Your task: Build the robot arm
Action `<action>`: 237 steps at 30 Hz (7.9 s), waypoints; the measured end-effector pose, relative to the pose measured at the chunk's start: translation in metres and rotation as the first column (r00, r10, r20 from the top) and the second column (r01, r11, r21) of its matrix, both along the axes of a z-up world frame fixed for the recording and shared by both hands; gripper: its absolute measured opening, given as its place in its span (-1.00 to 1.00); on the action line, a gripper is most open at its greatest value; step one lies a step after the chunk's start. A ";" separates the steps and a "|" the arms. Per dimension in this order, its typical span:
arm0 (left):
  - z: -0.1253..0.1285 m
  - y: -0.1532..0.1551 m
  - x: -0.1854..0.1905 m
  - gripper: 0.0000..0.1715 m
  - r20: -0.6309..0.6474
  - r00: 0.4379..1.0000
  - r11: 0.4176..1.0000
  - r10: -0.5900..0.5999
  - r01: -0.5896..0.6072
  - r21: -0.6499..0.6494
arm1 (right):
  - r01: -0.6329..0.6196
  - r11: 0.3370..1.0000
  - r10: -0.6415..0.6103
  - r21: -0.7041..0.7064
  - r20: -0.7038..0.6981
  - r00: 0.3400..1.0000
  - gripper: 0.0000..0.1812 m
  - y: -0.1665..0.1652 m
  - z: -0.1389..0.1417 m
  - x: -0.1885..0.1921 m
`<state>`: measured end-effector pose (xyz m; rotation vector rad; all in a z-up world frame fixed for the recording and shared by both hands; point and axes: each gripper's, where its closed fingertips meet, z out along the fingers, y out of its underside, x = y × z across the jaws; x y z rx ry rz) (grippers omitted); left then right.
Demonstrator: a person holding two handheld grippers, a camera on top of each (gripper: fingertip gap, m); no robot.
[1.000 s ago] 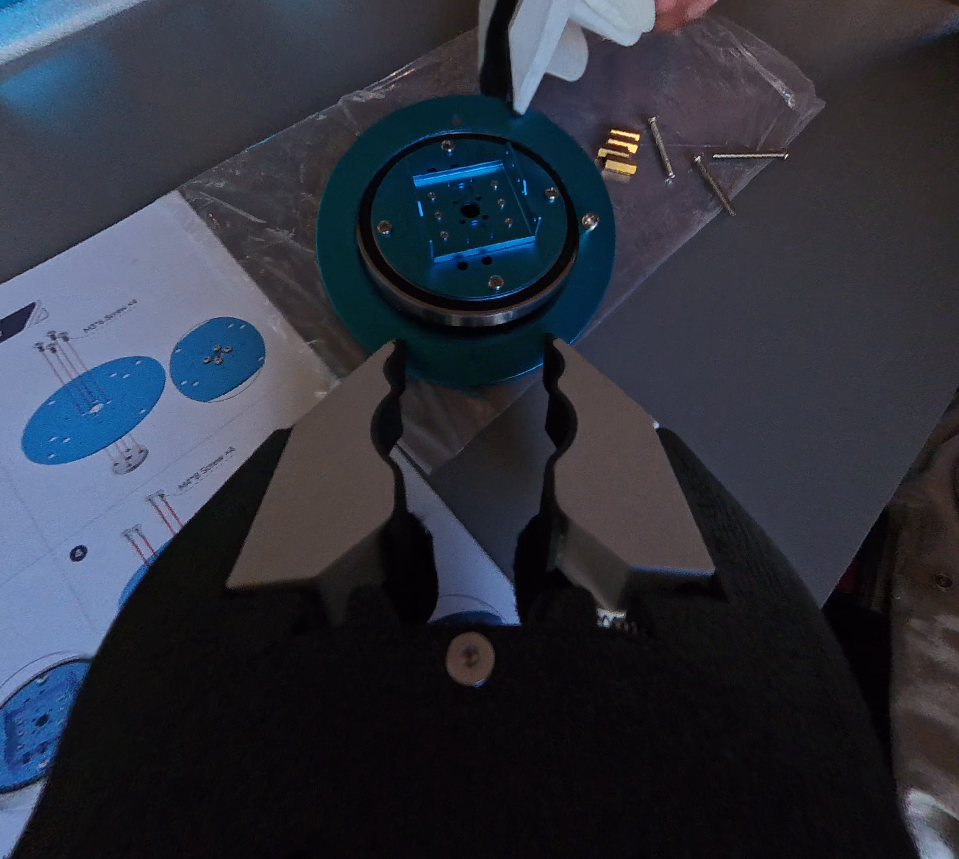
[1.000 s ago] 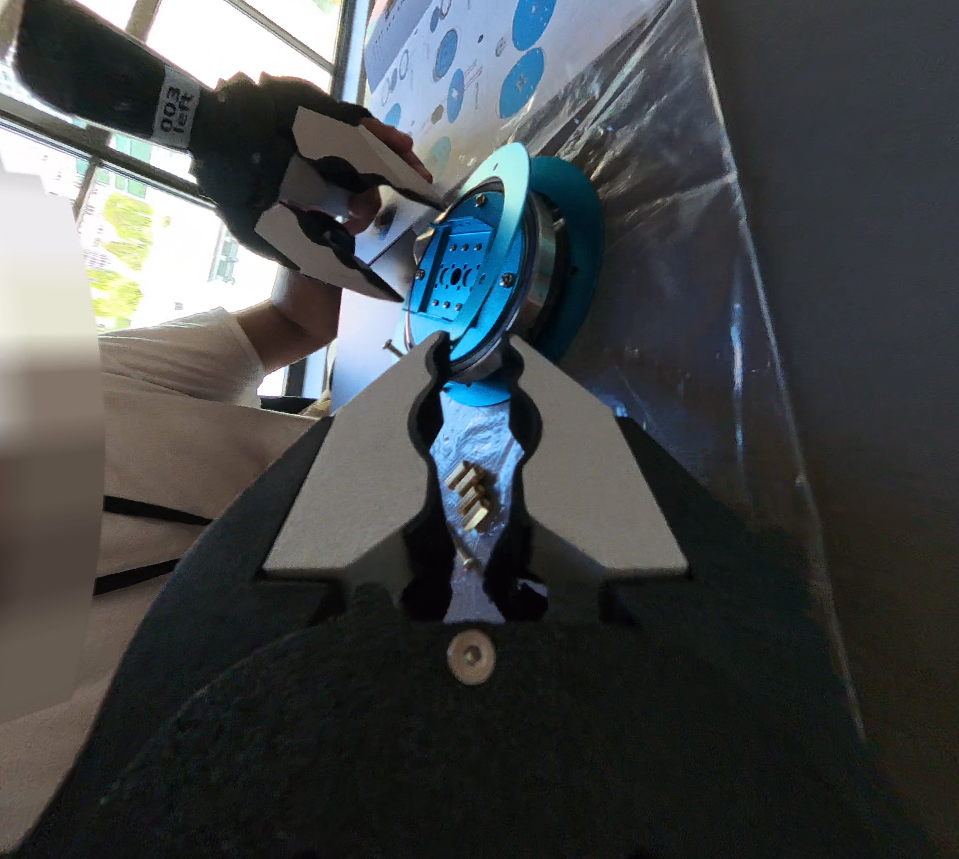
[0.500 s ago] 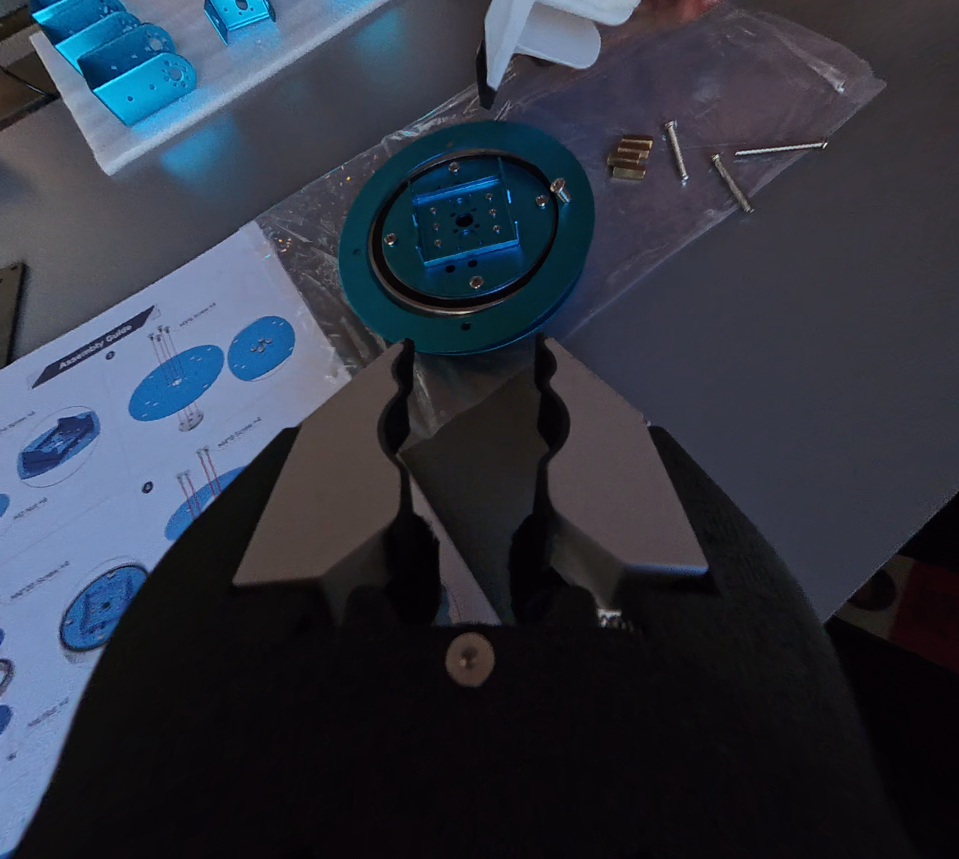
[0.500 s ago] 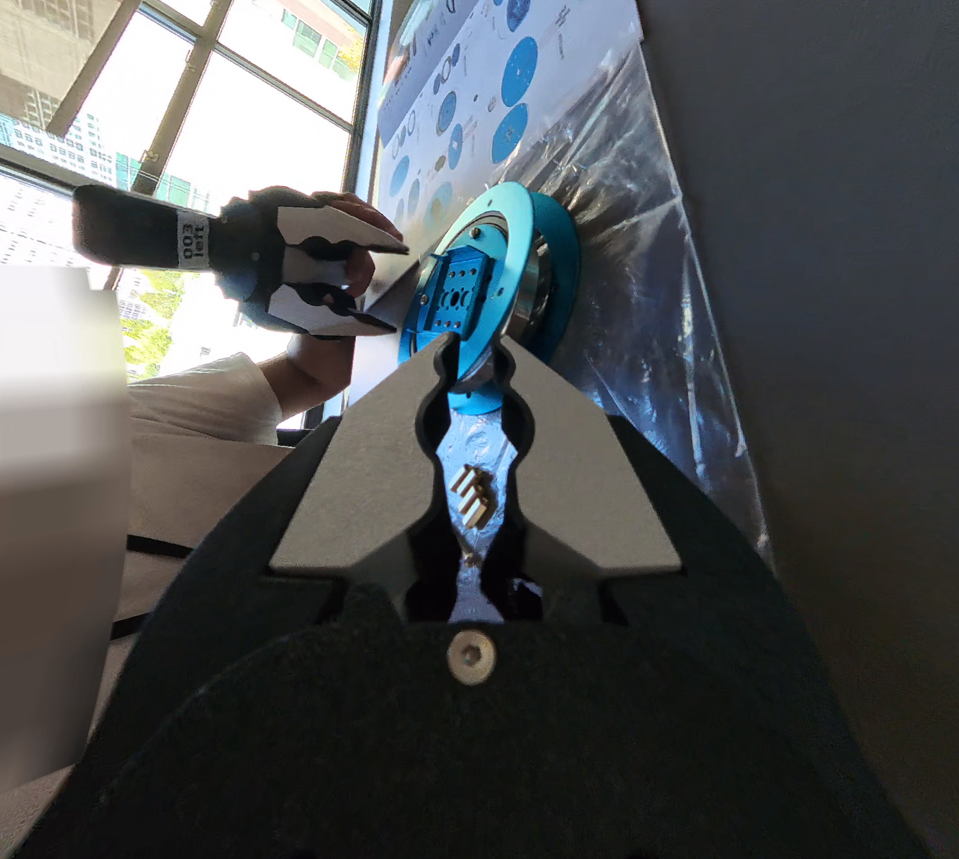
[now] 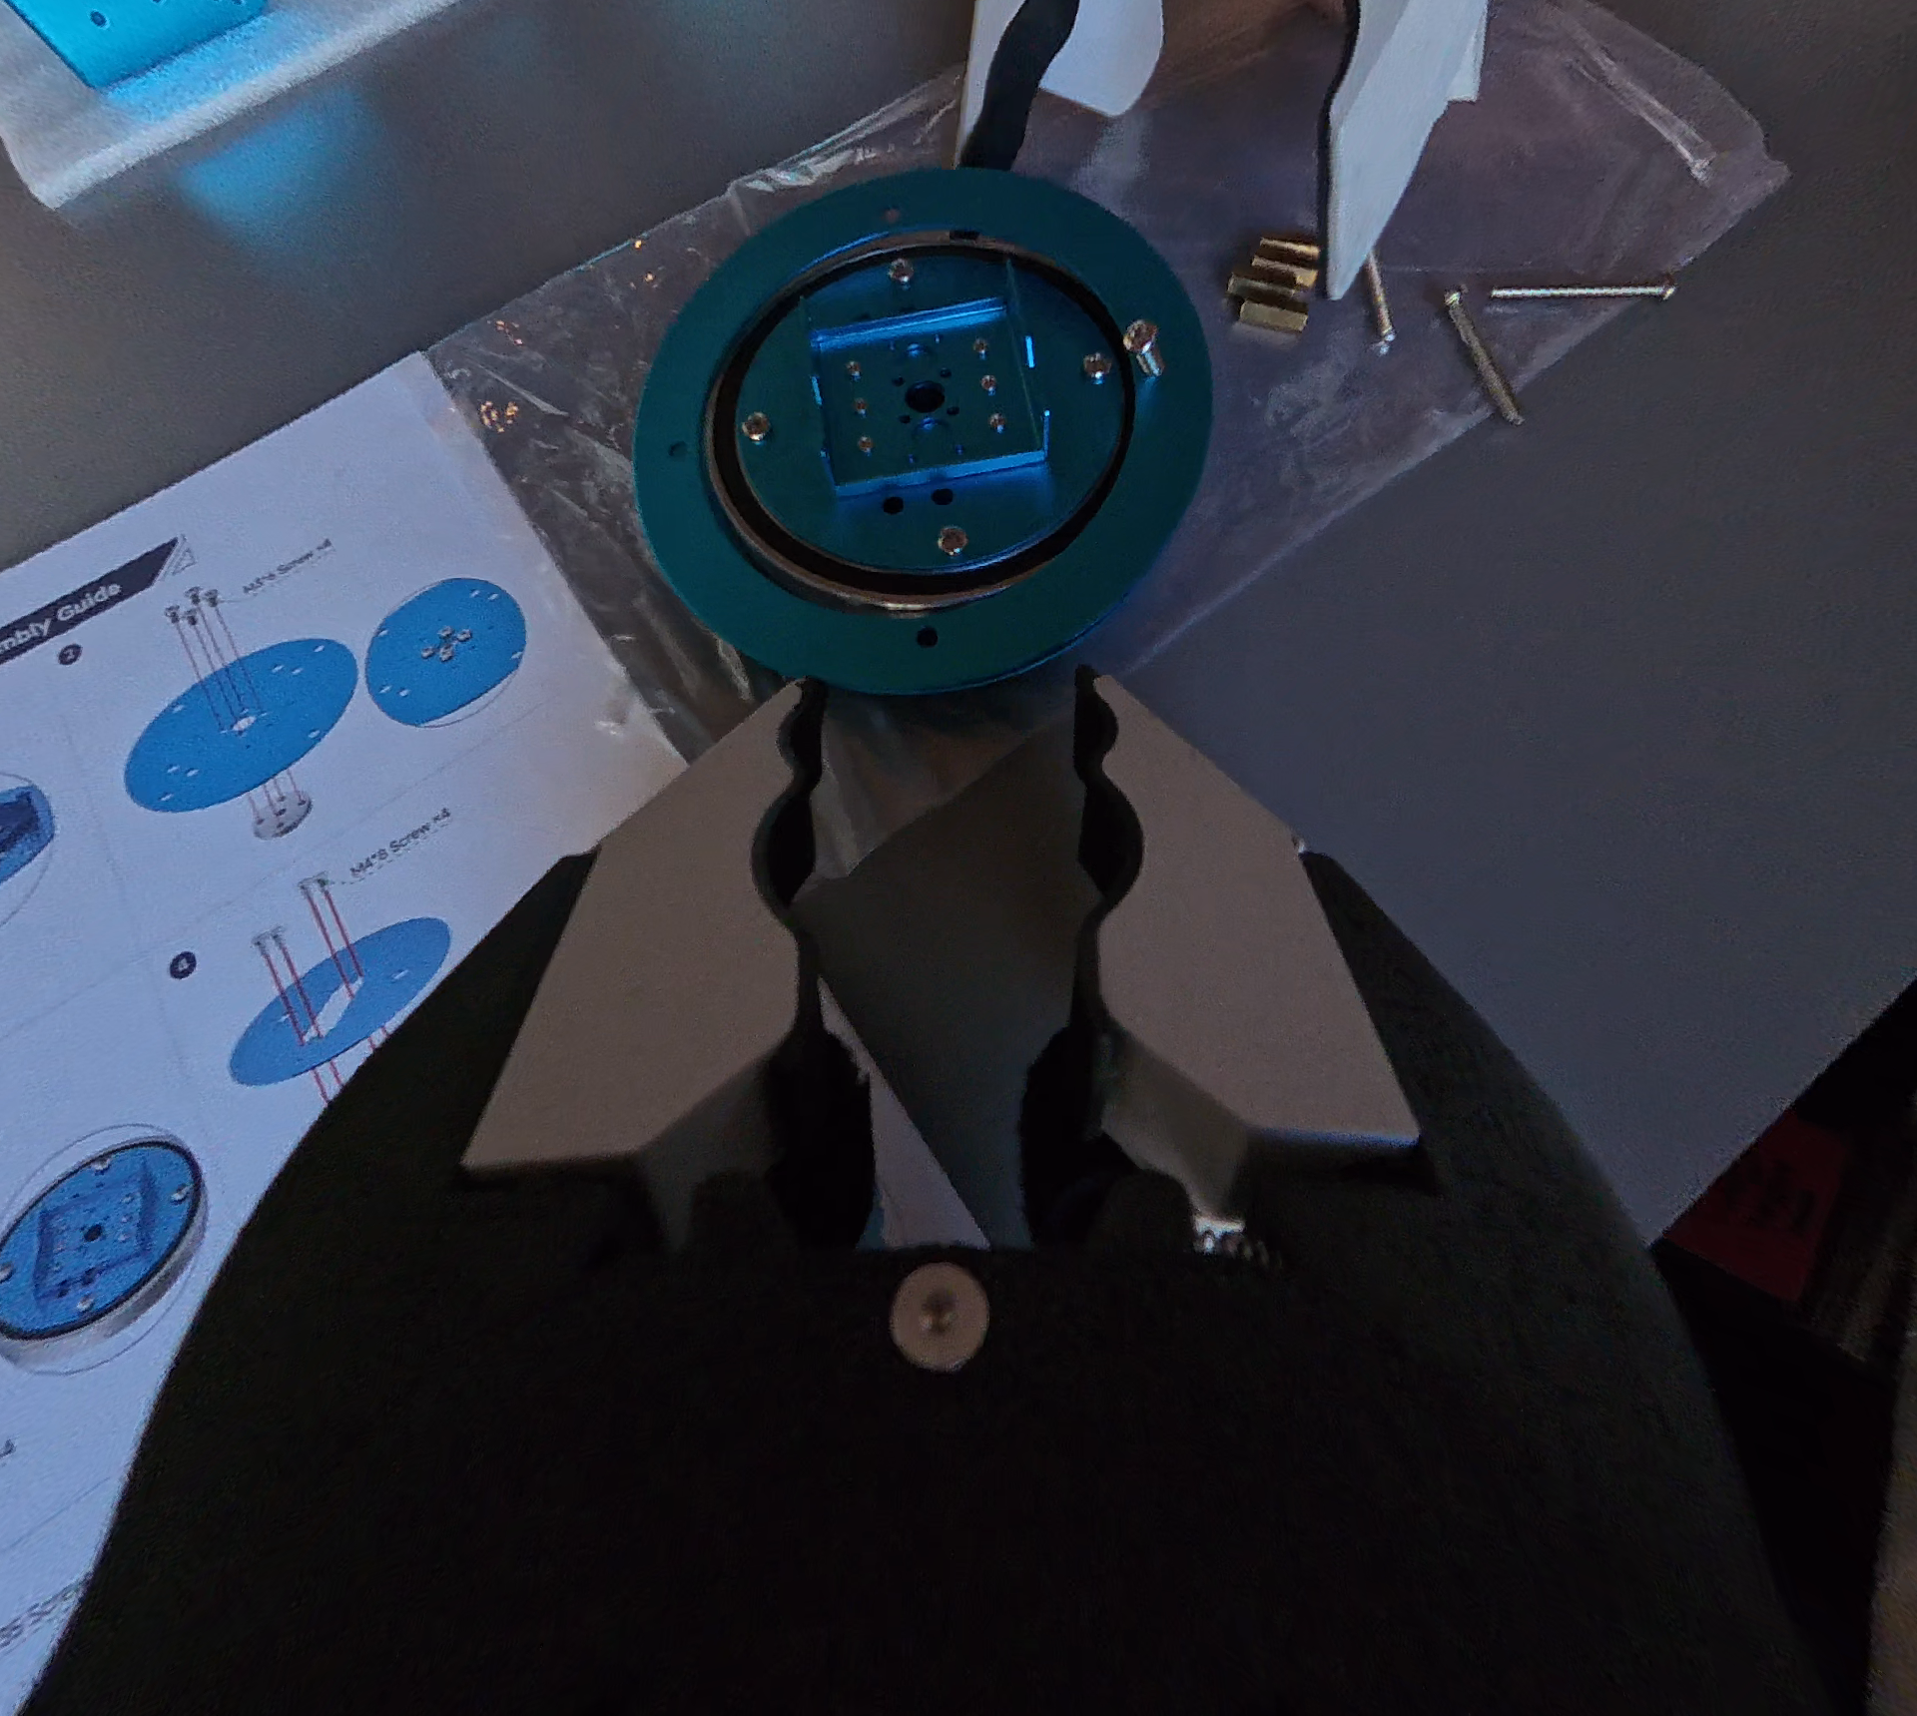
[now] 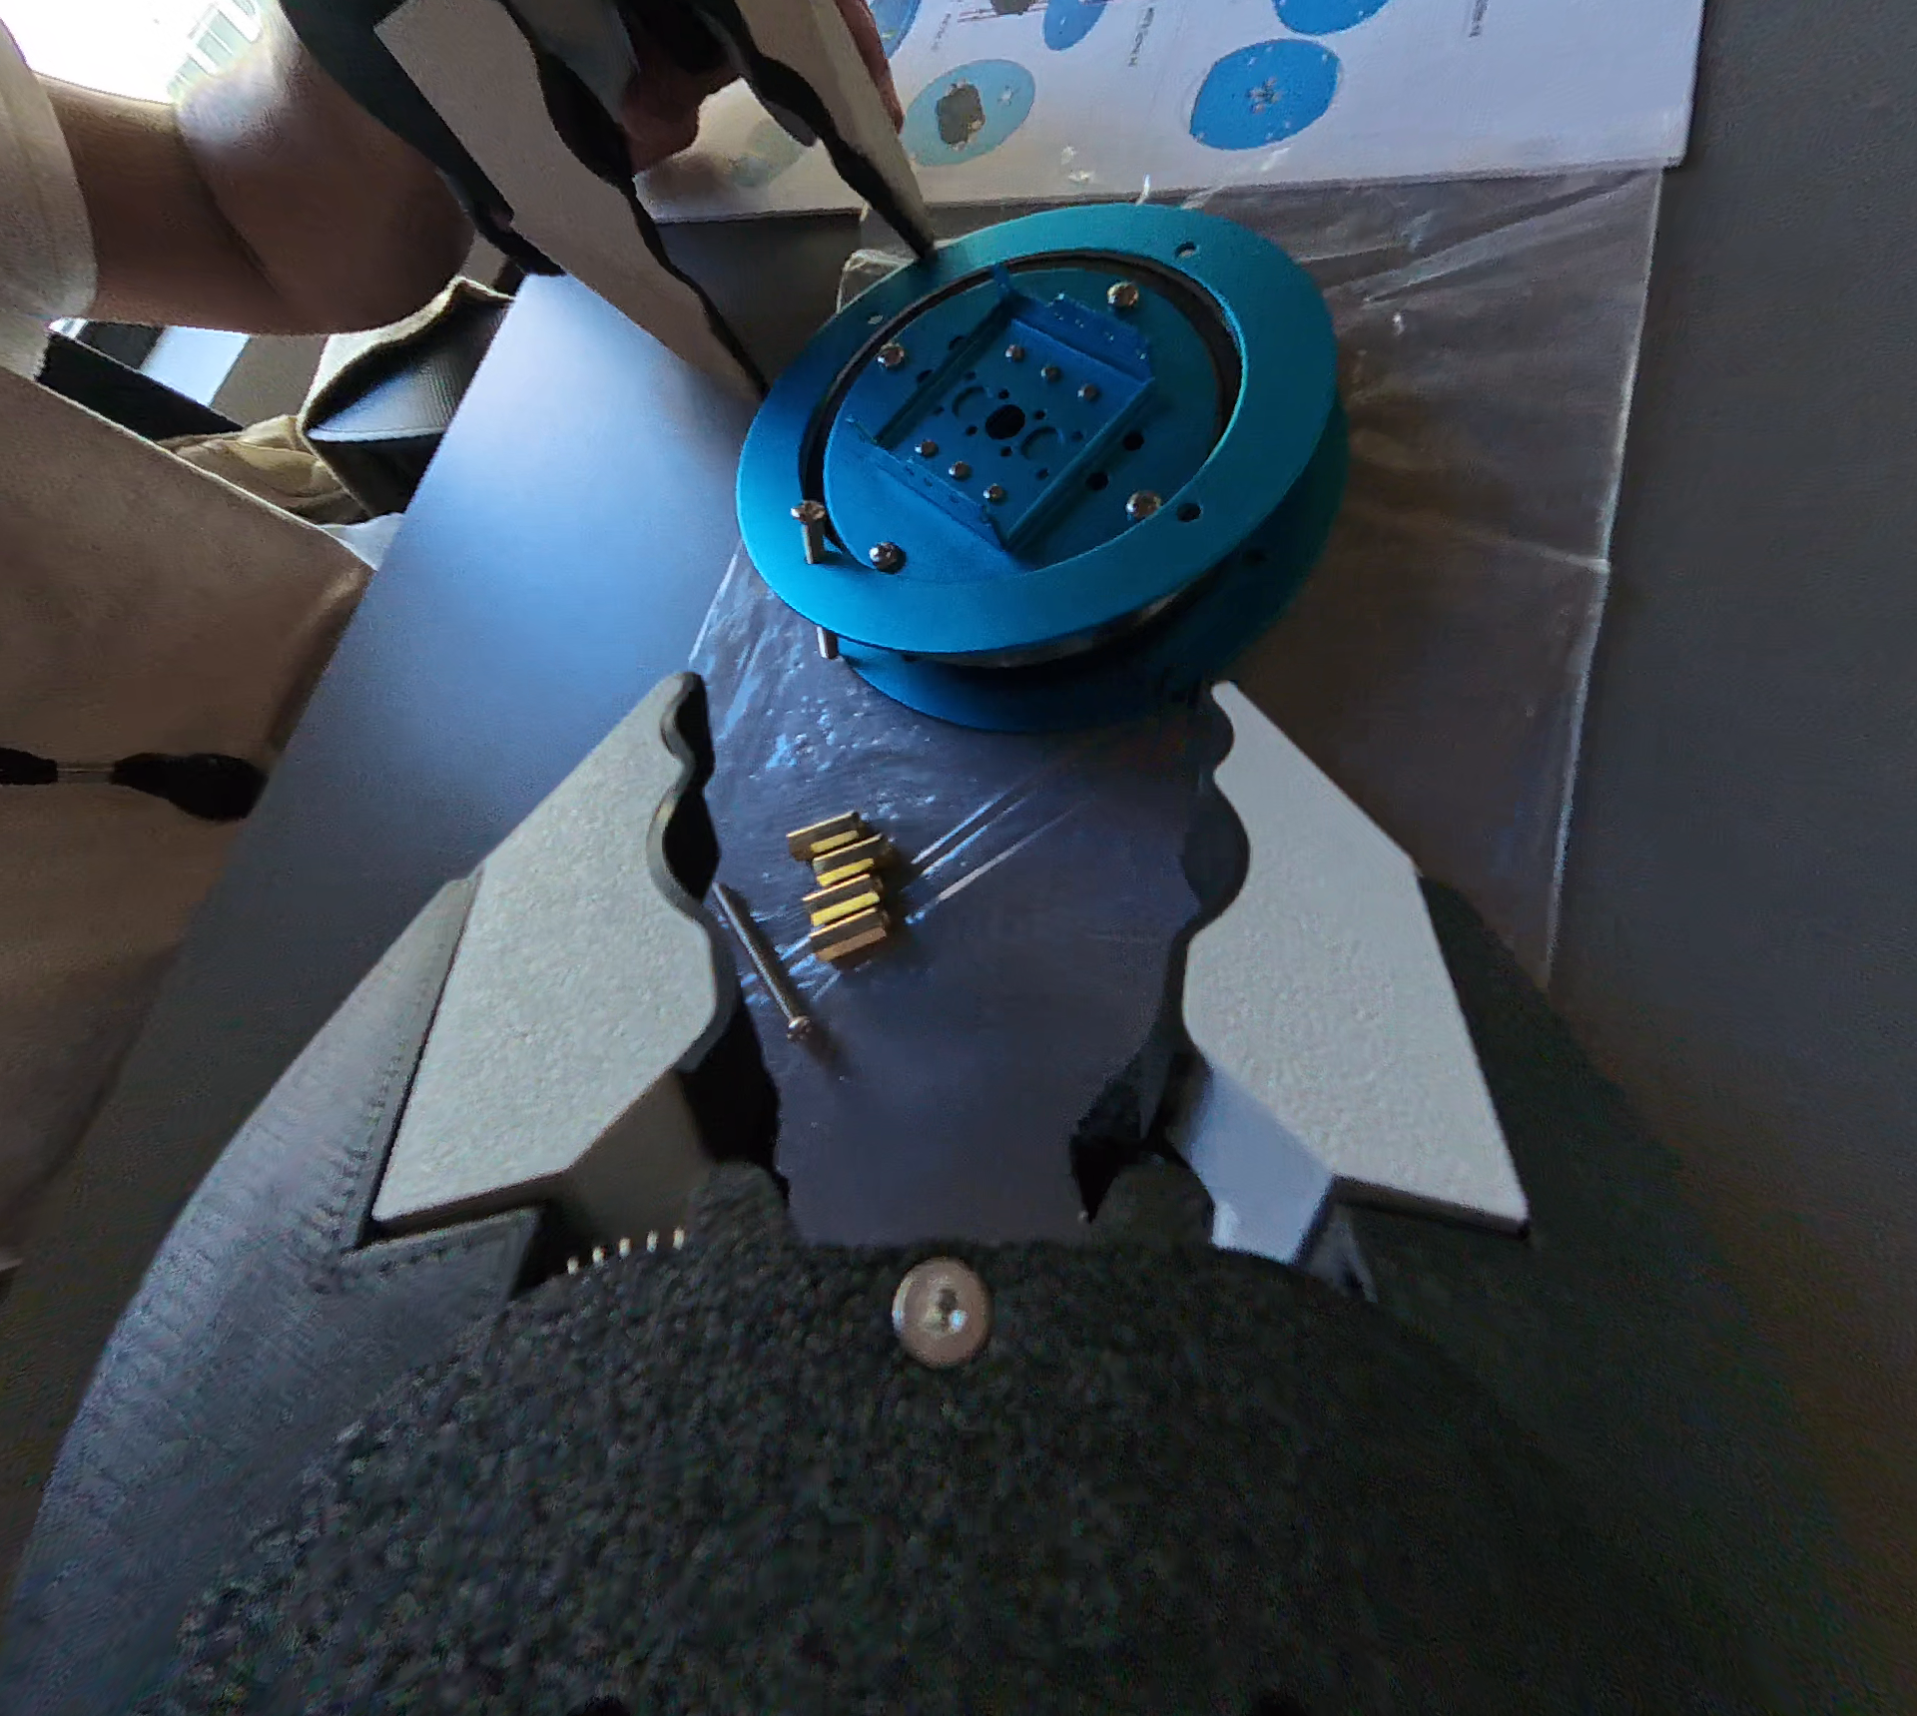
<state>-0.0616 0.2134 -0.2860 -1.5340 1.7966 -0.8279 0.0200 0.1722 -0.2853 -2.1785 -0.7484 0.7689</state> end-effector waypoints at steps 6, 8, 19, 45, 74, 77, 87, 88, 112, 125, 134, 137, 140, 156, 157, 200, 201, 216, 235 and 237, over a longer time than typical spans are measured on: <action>-0.007 -0.004 0.004 -0.41 -0.046 0.999 1.000 -0.021 0.020 -0.019 | -0.016 1.000 0.016 0.002 -0.022 1.000 0.08 -0.002 0.001 -0.005; -0.006 -0.005 0.005 -0.41 -0.040 0.999 1.000 -0.026 0.026 -0.012 | -0.040 0.999 0.039 -0.005 -0.042 0.998 -0.04 -0.006 0.002 -0.007; 0.004 -0.013 -0.005 -0.42 0.004 1.000 0.992 -0.005 0.006 -0.126 | -0.060 0.998 0.059 -0.024 -0.054 0.997 -0.12 -0.012 0.003 -0.013; 0.029 -0.034 0.047 -0.79 -0.052 0.963 0.947 -0.264 0.269 0.179 | 0.202 0.869 -0.390 -0.453 -0.374 0.841 -0.05 -0.008 0.027 -0.007; 0.030 0.042 0.028 -0.57 0.002 1.000 0.969 -0.025 0.025 -0.246 | 0.093 0.961 -0.104 -0.261 -0.026 0.994 -0.58 -0.027 -0.004 -0.021; 0.034 0.044 0.030 -0.57 0.028 1.000 0.949 -0.002 0.011 -0.315 | 0.151 0.980 -0.156 -0.130 -0.028 0.987 -0.68 -0.017 0.001 -0.035; 0.028 -0.009 0.032 -0.70 0.081 0.989 0.991 -0.122 0.126 -0.054 | 0.310 0.945 -0.311 -0.108 0.012 0.950 -0.99 -0.013 -0.004 -0.028; 0.031 -0.019 0.032 -0.78 0.109 0.982 0.987 -0.151 0.157 -0.043 | 0.329 0.939 -0.332 -0.098 -0.014 0.943 -1.00 -0.012 0.001 -0.027; 0.021 -0.051 0.044 -1.00 0.090 0.966 0.970 -0.244 0.242 0.032 | 0.148 0.975 -0.180 0.164 0.198 0.964 -0.74 -0.013 0.018 -0.029; 0.019 -0.053 0.044 -1.00 0.070 0.965 0.967 -0.252 0.249 0.050 | 0.200 0.966 -0.229 0.165 0.176 0.957 -0.81 0.003 0.017 -0.030; 0.035 -0.026 0.039 -1.00 0.107 0.981 0.987 -0.160 0.156 0.046 | 0.233 0.941 -0.287 0.246 0.211 0.935 -0.95 0.010 0.023 -0.025; 0.042 -0.019 0.037 -0.99 0.130 0.981 0.990 -0.141 0.141 0.015 | 0.275 0.921 -0.313 0.276 0.103 0.944 -0.95 0.012 0.041 -0.022; 0.043 -0.016 0.036 -0.97 0.131 0.982 0.991 -0.133 0.134 0.000 | 0.286 0.893 -0.325 0.349 0.058 0.944 -0.95 0.013 0.052 -0.017; 0.024 -0.033 0.036 -0.92 0.059 0.975 0.976 -0.214 0.211 0.051 | 0.331 0.929 -0.334 0.166 -0.010 0.943 -1.00 -0.001 0.046 -0.015; 0.025 -0.031 0.036 -0.92 0.063 0.976 0.978 -0.207 0.204 0.052 | 0.348 0.920 -0.348 0.181 -0.037 0.937 -1.00 -0.001 0.051 -0.011; 0.055 0.032 -0.028 -0.68 0.228 0.973 0.998 0.028 -0.015 -0.058 | 0.416 0.894 -0.387 -0.168 0.180 0.904 -0.86 -0.054 -0.010 0.081; 0.060 0.034 -0.040 -0.67 0.259 0.963 0.996 0.074 -0.058 -0.070 | 0.421 0.898 -0.392 -0.130 0.197 0.898 -0.80 -0.052 -0.007 0.083; 0.041 0.012 -0.220 -0.71 0.464 0.855 0.864 0.232 0.038 -0.503 | 0.631 0.736 -0.666 0.245 0.099 0.739 -0.56 -0.031 0.030 0.089; -0.001 0.102 -0.285 -0.73 0.329 0.663 0.736 0.673 -0.557 -0.384 | 0.702 0.632 -0.760 0.328 0.085 0.645 -0.67 -0.034 0.026 0.126; -0.004 0.103 -0.284 -0.75 0.313 0.662 0.730 0.681 -0.578 -0.365 | 0.715 0.629 -0.761 0.307 0.051 0.647 -0.67 -0.034 0.027 0.127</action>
